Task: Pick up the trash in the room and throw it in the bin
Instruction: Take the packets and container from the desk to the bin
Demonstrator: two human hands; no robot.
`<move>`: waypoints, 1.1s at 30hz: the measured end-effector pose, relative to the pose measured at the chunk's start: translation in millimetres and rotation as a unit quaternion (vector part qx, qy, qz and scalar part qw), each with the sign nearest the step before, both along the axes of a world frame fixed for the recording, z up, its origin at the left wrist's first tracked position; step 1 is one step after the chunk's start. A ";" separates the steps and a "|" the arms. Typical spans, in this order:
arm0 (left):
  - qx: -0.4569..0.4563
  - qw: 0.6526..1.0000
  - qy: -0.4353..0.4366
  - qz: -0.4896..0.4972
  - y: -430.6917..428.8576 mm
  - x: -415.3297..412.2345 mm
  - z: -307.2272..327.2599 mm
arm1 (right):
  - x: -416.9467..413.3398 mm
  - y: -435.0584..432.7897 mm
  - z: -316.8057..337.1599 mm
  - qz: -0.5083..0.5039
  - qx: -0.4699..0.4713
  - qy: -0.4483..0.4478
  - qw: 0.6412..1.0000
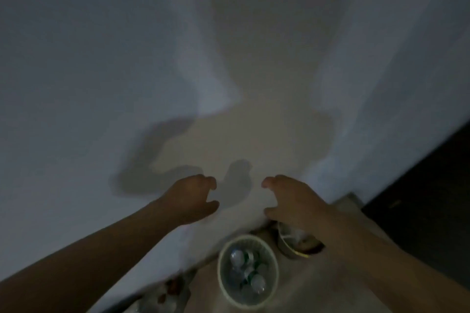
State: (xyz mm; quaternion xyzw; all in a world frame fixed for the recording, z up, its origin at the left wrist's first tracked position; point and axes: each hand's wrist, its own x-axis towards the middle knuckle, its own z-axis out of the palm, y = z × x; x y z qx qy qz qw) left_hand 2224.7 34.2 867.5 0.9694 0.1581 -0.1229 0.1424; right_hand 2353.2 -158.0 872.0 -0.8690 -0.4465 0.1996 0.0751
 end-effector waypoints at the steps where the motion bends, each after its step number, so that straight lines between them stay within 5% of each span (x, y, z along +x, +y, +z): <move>1: 0.008 1.000 -0.019 0.007 3.8 -4.4 19.5 | -0.2 5.9 21.3 0.018 0.011 -0.013 1.000; 11: 0.121 0.974 -0.156 0.114 27.8 -144.3 180.5 | -93.3 71.9 197.3 0.177 0.131 -0.135 0.966; 21: 0.226 0.905 -0.216 0.290 -9.1 -424.2 247.2 | -329.8 122.1 271.1 0.373 0.239 -0.162 0.882; 26: 0.261 0.852 -0.208 0.404 -71.7 -596.3 259.3 | -500.9 128.7 285.0 0.493 0.273 -0.131 0.816; 33: 0.315 0.734 -0.161 0.580 -195.0 -810.2 263.9 | -741.1 105.1 295.6 0.653 0.302 -0.083 0.690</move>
